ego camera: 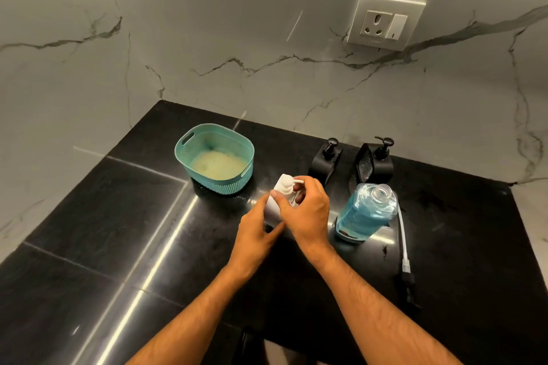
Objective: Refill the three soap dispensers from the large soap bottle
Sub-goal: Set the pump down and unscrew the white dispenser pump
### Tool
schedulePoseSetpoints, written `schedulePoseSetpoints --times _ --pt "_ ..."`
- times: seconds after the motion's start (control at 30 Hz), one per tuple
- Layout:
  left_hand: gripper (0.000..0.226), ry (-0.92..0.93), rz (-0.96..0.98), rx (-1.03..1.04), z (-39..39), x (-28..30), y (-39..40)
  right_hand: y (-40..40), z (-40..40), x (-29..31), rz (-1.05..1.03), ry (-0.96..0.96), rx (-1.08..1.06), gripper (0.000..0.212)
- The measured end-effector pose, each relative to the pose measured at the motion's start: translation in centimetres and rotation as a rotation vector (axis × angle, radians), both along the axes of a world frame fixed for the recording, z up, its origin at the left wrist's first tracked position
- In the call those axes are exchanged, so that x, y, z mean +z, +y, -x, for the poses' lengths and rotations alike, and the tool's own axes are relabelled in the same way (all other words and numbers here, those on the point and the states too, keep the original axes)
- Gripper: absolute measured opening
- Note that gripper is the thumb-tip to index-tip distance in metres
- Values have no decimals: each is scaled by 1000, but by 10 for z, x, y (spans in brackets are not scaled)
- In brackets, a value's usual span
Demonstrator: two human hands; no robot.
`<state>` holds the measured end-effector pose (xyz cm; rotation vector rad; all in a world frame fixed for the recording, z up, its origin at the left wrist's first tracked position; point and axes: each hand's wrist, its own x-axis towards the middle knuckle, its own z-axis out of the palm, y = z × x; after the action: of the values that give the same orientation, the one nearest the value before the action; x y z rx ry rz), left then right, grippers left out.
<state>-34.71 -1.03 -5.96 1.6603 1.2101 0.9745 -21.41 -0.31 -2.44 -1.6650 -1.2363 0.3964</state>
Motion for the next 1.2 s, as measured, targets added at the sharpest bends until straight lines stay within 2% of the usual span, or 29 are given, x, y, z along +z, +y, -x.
schedulePoseSetpoints --times 0.17,0.77,0.87,0.97,1.1,1.2 --pt "55 37 28 18 2 -4 -24 -11 -3 -5 68 -60 -10 31" --pt "57 195 84 51 -2 -1 -36 -11 -23 17 260 -217 267 25" --pt "58 207 102 65 -2 2 -35 -8 -25 24 293 -289 300 26" --pt "58 212 116 74 -7 6 -36 -5 -20 29 350 -446 314 24" --pt "52 227 99 105 -15 6 -38 -5 -10 27 407 -581 233 39" --pt "49 170 78 122 -14 3 -38 -3 -8 26 407 -643 262 38"
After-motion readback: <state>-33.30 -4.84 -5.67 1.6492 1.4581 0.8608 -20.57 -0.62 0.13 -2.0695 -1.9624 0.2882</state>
